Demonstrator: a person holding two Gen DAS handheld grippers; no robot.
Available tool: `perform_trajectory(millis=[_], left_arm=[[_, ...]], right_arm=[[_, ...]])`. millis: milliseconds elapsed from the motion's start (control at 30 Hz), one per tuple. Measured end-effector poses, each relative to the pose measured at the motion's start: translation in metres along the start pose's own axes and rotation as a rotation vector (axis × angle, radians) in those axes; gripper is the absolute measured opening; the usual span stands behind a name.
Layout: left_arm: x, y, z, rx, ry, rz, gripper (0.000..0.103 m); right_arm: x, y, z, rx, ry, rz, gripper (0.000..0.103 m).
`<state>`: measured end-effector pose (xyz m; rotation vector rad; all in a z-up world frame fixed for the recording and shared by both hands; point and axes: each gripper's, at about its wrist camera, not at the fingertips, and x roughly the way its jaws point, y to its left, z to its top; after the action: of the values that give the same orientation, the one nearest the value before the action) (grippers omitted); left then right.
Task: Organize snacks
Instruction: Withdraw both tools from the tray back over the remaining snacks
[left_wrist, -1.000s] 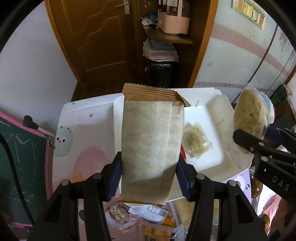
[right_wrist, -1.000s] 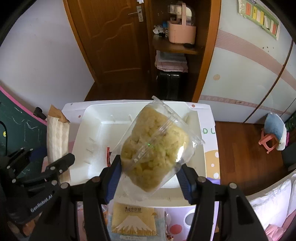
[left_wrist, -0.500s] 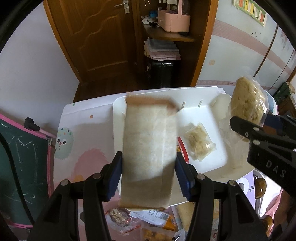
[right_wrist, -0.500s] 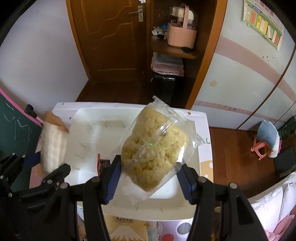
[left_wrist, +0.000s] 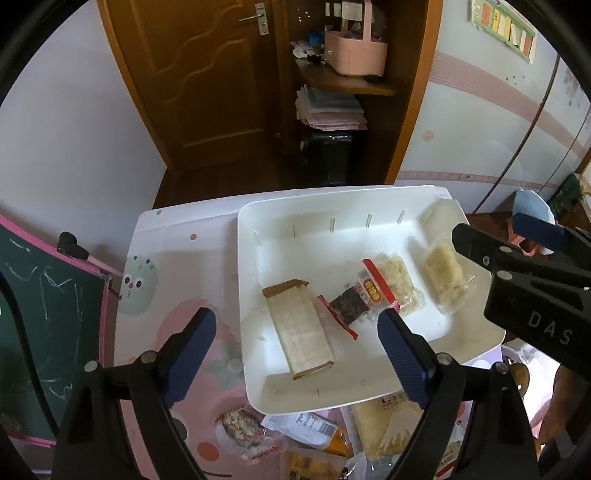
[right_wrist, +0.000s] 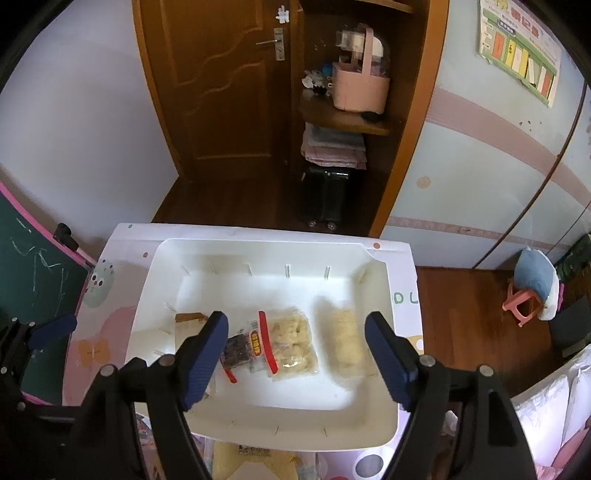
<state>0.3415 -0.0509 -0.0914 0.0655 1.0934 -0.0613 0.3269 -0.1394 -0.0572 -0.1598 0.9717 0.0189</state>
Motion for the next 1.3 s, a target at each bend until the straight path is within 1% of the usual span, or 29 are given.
perform_trajectory(millis=[267, 433, 767, 967, 1100, 1167, 1300], left_arm=[[-0.027, 0.003, -0.012, -0.016, -0.016, 0.012, 0.089], [-0.048, 0.005, -0.024, -0.019, -0.034, 0.022, 0.089], [-0.092, 0.011, -0.060, -0.012, -0.070, 0.047, 0.089], [-0.118, 0.011, -0.082, 0.000, -0.084, 0.029, 0.089], [-0.132, 0.012, -0.098, 0.013, -0.091, 0.007, 0.089], [-0.139, 0.012, -0.106, 0.023, -0.092, 0.001, 0.089], [-0.152, 0.014, -0.123, 0.046, -0.098, -0.010, 0.089]], right_arm=[[-0.015, 0.003, -0.006, -0.008, -0.002, 0.026, 0.077], [-0.026, 0.006, -0.016, 0.002, 0.007, 0.038, 0.077], [-0.059, 0.013, -0.044, 0.007, 0.005, 0.087, 0.077], [-0.083, 0.016, -0.066, 0.012, 0.002, 0.088, 0.077], [-0.105, 0.017, -0.082, 0.020, -0.007, 0.073, 0.077], [-0.116, 0.017, -0.091, 0.031, -0.007, 0.063, 0.077], [-0.137, 0.016, -0.110, 0.060, -0.005, 0.071, 0.077]])
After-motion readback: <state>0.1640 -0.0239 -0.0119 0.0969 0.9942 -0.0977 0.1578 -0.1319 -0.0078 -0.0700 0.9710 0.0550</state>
